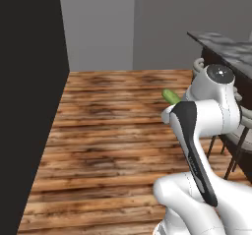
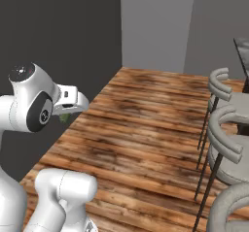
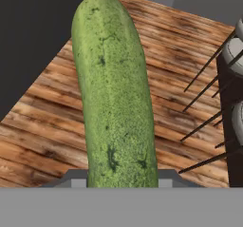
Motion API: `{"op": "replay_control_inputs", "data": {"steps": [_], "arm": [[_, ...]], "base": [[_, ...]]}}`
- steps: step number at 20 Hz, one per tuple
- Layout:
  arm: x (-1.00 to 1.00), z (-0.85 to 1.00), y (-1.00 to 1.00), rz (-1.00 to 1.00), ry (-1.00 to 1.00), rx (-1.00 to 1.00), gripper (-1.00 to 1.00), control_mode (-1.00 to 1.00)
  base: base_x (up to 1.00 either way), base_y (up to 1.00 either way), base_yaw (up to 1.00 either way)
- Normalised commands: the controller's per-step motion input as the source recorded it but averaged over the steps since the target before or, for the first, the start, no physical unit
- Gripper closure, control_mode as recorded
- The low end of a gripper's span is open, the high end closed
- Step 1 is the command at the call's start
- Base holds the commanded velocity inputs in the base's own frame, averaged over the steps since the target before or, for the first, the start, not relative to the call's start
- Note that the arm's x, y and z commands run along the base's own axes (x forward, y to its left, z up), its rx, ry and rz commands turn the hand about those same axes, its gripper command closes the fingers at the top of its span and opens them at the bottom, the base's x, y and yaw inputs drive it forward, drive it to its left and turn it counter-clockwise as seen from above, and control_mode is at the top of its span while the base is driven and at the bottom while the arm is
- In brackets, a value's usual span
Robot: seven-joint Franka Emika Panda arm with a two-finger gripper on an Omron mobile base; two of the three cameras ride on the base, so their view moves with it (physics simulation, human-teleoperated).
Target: Place the cucumber in the correct fridge rack based on whether it is a fruit or vegetable. Finally, close the fridge door.
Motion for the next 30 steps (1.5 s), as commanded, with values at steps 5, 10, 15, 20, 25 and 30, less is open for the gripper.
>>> {"op": "replay_control_inputs", "data": {"steps": [5, 10, 15, 20, 25, 30], "arm": [[0.00, 0.00, 0.00, 0.00, 0.00, 0.00, 1.00, 1.00], [0.00, 0.00, 0.00, 0.00, 0.00, 0.00, 1.00, 1.00], [0.00, 0.00, 0.00, 0.00, 0.00, 0.00, 1.00, 1.00], [0.00, 0.00, 0.00, 0.00, 0.00, 0.00, 1.00, 1.00], [0.00, 0.00, 0.00, 0.00, 0.00, 0.00, 1.00, 1.00], [0.00, 0.00, 0.00, 0.00, 0.00, 0.00, 1.00, 1.00]], "base": [[0.00, 0.00, 0.90], [0.00, 0.00, 1.00], [0.00, 0.00, 1.00], [0.00, 0.00, 1.00], [0.00, 0.00, 1.00], [0.00, -0.08, 1.00]]}}
